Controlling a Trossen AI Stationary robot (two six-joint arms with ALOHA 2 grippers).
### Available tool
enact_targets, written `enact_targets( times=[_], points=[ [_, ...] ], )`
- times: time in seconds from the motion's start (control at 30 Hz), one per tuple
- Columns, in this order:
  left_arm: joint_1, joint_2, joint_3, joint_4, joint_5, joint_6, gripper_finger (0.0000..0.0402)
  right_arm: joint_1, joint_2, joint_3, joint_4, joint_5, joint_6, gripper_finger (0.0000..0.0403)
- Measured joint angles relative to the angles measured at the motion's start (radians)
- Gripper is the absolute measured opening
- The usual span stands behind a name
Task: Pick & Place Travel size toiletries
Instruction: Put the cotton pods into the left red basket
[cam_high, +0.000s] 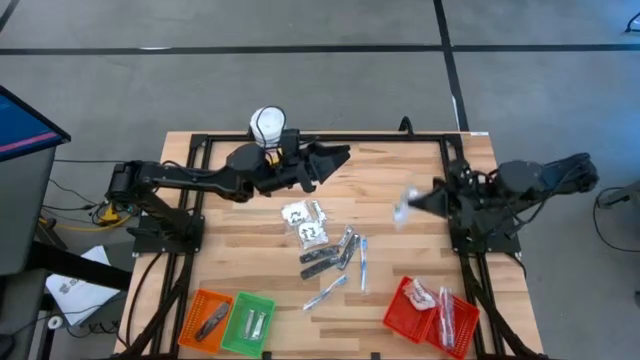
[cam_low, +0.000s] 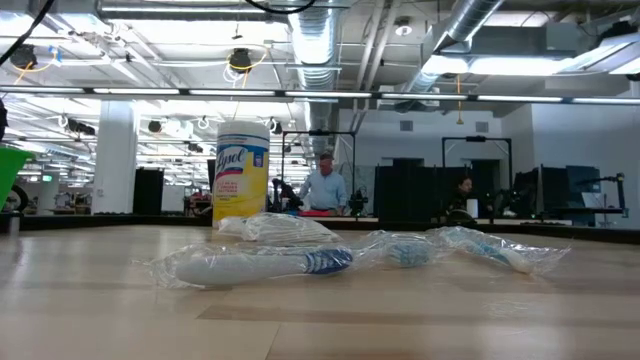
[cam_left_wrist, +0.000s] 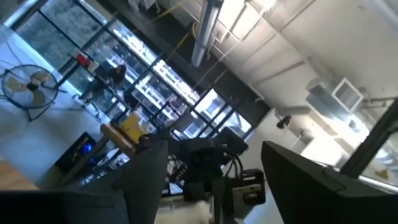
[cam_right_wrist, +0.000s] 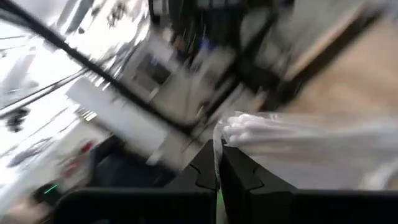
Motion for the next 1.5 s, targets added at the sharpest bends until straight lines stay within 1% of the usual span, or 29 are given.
enact_targets(
  times=[0.13, 0.27, 0.37, 0.47, 0.57, 0.7, 0.8, 0.93, 1.2, 1.43, 1.5],
  points=[
    [0.0, -0.026, 0.0, -0.056, 0.042, 0.003, 0.0238, 0.109, 0.017, 0.0, -0.039, -0.105, 0.174, 0.0],
    [0.0, -0.042, 0.0, -0.068, 0.11, 0.008, 0.0227, 0.257, 0.069, 0.0, -0.037, -0.111, 0.345, 0.0],
    [-0.008, -0.041, 0.0, -0.078, 0.184, 0.007, 0.022, 0.365, 0.121, 0.0, -0.036, -0.111, 0.464, 0.0],
    [-0.031, -0.041, 0.0, -0.078, 0.235, 0.006, 0.0215, 0.466, 0.185, 0.0, -0.037, -0.126, 0.546, 0.0],
    [-0.057, -0.041, -0.016, -0.092, 0.239, 0.008, 0.0211, 0.529, 0.256, 0.0, -0.045, -0.161, 0.593, 0.0],
    [-0.078, -0.041, -0.048, -0.093, 0.236, -0.009, 0.0209, 0.575, 0.339, 0.0, -0.078, -0.23, 0.662, 0.0],
    [-0.086, -0.041, -0.062, -0.094, 0.233, -0.028, 0.0208, 0.577, 0.387, 0.0, -0.084, -0.3, 0.702, 0.0],
    [-0.088, -0.041, -0.083, -0.096, 0.229, -0.033, 0.0208, 0.535, 0.442, 0.0, -0.076, -0.416, 0.725, 0.0],
    [-0.096, -0.04, -0.098, -0.094, 0.223, -0.044, 0.0208, 0.394, 0.519, 0.0, -0.099, -0.646, 0.606, 0.0],
    [-0.122, -0.04, -0.098, -0.094, 0.225, -0.044, 0.0208, 0.293, 0.56, 0.0, -0.254, -0.816, 0.501, 0.0],
    [-0.128, -0.04, -0.098, -0.095, 0.224, -0.041, 0.0208, 0.265, 0.565, 0.0, -0.306, -0.839, 0.466, 0.0]
  ],
)
